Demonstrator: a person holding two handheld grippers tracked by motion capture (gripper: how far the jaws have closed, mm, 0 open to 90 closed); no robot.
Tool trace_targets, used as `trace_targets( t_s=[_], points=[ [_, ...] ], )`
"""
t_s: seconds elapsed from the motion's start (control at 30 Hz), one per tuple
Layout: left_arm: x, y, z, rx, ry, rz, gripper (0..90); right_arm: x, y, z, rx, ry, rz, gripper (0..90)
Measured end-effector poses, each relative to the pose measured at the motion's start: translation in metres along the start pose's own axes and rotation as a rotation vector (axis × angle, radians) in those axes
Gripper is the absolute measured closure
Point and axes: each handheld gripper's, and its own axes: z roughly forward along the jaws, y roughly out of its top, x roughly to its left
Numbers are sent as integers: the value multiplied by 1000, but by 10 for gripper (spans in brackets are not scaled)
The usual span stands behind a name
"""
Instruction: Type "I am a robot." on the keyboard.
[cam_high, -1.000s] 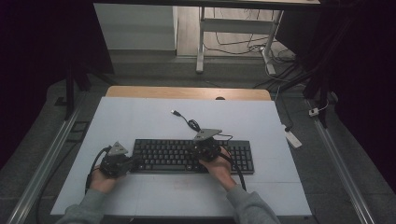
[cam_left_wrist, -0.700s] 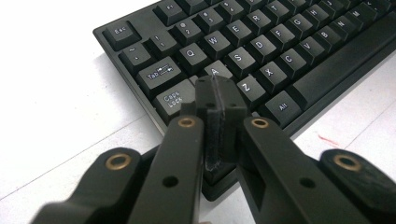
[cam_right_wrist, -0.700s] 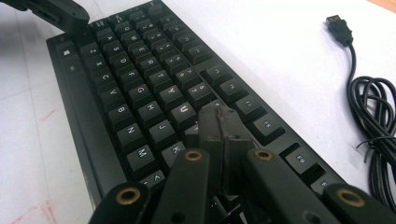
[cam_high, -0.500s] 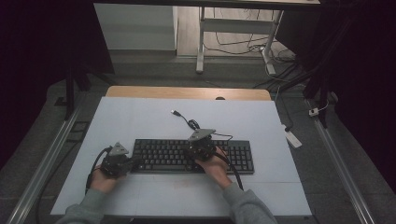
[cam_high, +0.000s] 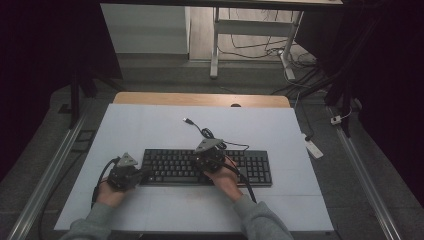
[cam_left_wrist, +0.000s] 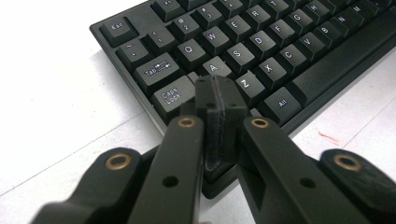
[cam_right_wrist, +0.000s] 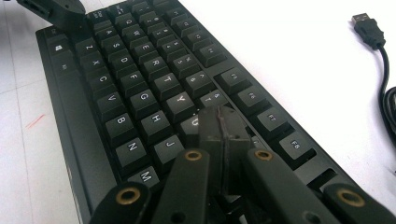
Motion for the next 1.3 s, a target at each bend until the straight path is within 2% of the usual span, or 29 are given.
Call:
trace_targets(
  t_s=[0.53,0.7,0.9,0.97,1.03,1.3],
  points=[
    [-1,0,1,8,5,3,889,0,-1,2,12,-13,-7,895],
    [-2,2,-3,-25,1,6,889,0,1,-5,-19,-16,-4,895],
    [-3,4,-7,-51,-5,8,885,-2,1,-13,-50,4,7,894],
    [-3,4,-8,-66,-8,4,876,-3,0,-15,-56,16,15,862],
    [-3,4,-10,-79,-7,3,851,-3,0,-18,-63,28,29,810],
    [1,4,-13,-104,-19,-35,624,-9,-8,-39,-86,5,58,668]
  ],
)
